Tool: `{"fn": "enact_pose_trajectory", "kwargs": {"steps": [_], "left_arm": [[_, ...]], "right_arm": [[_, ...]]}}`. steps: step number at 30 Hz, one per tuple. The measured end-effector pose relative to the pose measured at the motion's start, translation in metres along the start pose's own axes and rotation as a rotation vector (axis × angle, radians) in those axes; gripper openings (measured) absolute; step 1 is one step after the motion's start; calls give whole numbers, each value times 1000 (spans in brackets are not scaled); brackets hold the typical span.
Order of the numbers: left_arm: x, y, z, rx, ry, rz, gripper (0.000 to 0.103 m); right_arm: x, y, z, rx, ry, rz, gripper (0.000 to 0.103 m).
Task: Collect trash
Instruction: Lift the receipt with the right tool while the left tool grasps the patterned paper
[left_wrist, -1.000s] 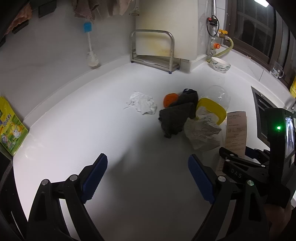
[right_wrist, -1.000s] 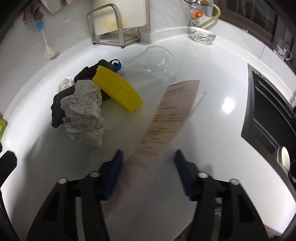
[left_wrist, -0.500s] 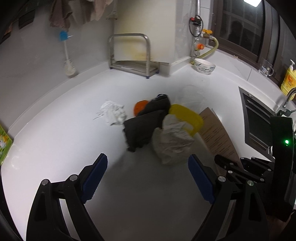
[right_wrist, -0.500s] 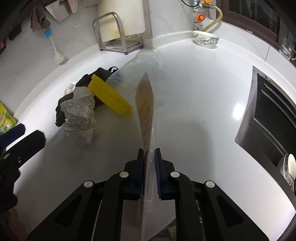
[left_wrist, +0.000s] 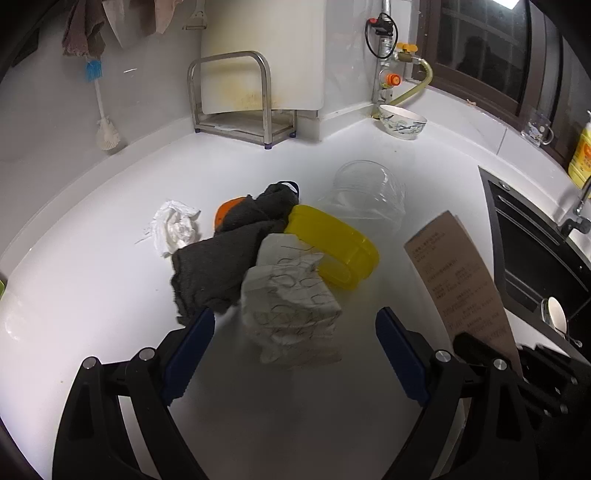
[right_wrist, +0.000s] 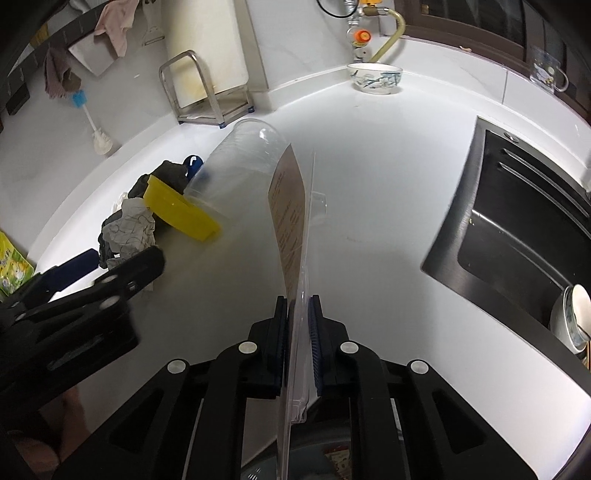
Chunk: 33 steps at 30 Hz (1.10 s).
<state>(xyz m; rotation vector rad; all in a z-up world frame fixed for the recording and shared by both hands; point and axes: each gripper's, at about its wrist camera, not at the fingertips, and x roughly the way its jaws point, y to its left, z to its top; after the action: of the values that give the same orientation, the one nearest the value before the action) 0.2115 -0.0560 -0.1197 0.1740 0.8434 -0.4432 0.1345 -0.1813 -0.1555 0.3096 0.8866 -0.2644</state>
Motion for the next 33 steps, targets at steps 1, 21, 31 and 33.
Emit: {"fn": "enact_pose_trajectory", "kwargs": {"steps": [1, 21, 31, 33], "left_arm": [[2, -2, 0, -3, 0, 4, 87], [0, 6, -2, -29, 28, 15, 42], [-29, 17, -7, -11, 9, 26, 42], [-35, 20, -9, -10, 4, 28, 42]], "right_arm": [[0, -1, -1, 4, -1, 0, 12], [-7, -4, -11, 40, -3, 18, 12], [-25, 1, -15, 39, -11, 28, 12], [-30, 2, -16, 37, -14, 29, 12]]}}
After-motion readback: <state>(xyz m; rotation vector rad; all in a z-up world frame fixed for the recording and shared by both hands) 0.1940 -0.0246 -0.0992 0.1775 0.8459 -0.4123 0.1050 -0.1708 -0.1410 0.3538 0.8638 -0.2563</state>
